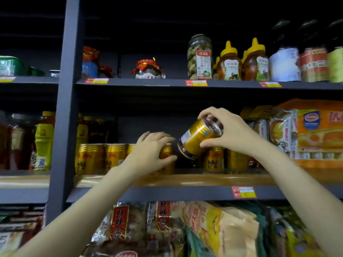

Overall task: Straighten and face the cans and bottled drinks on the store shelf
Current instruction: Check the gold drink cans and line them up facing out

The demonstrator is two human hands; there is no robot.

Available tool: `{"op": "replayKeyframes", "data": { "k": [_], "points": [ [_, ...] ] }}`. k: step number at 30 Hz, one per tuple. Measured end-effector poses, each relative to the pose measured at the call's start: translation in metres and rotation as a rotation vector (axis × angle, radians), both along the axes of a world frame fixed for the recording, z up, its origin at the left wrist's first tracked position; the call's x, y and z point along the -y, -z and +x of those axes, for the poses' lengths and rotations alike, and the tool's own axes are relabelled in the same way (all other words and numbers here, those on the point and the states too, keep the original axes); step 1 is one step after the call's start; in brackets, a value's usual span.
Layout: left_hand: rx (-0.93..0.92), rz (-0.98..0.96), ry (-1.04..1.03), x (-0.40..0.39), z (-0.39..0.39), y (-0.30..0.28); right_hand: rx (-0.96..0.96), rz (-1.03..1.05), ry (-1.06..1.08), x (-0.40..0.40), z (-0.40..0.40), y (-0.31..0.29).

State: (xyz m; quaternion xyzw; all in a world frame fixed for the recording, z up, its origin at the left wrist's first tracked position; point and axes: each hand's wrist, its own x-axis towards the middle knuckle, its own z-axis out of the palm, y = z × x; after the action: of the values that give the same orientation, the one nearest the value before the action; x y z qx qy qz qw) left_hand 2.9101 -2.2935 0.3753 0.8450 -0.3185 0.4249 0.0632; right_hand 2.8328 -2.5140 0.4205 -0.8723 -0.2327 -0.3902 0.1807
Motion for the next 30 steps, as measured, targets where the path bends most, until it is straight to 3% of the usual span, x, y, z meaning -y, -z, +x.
{"op": "replayKeyframes", "data": {
  "k": [2,6,8,9,12,16,24,30],
  "points": [
    [-0.005,-0.284,0.273,0.009,-0.023,0.015,0.016,0.212,-0.108,0.008,-0.012,0.021],
    [-0.501,-0.555,0.698,0.026,-0.054,0.026,-0.089,0.674,-0.419,0.01,-0.023,0.058],
    [-0.726,-0.686,0.9,0.03,-0.063,0.026,-0.109,0.734,-0.465,0.01,-0.028,0.069],
    [-0.737,-0.718,0.951,0.03,-0.065,0.025,-0.111,0.714,-0.462,0.012,-0.032,0.073],
    [-0.5,-0.635,0.925,0.031,-0.072,0.02,-0.16,0.538,-0.358,0.012,-0.035,0.079],
    [-0.353,-0.46,0.949,0.039,-0.08,0.013,-0.101,0.403,-0.311,0.003,-0.03,0.086],
    [-0.392,-0.371,0.923,0.021,-0.081,0.015,-0.051,0.446,-0.309,0.007,-0.028,0.089],
    [-0.506,-0.436,0.858,0.006,-0.067,0.019,-0.098,0.653,-0.506,0.006,-0.038,0.075]
  ]
}}
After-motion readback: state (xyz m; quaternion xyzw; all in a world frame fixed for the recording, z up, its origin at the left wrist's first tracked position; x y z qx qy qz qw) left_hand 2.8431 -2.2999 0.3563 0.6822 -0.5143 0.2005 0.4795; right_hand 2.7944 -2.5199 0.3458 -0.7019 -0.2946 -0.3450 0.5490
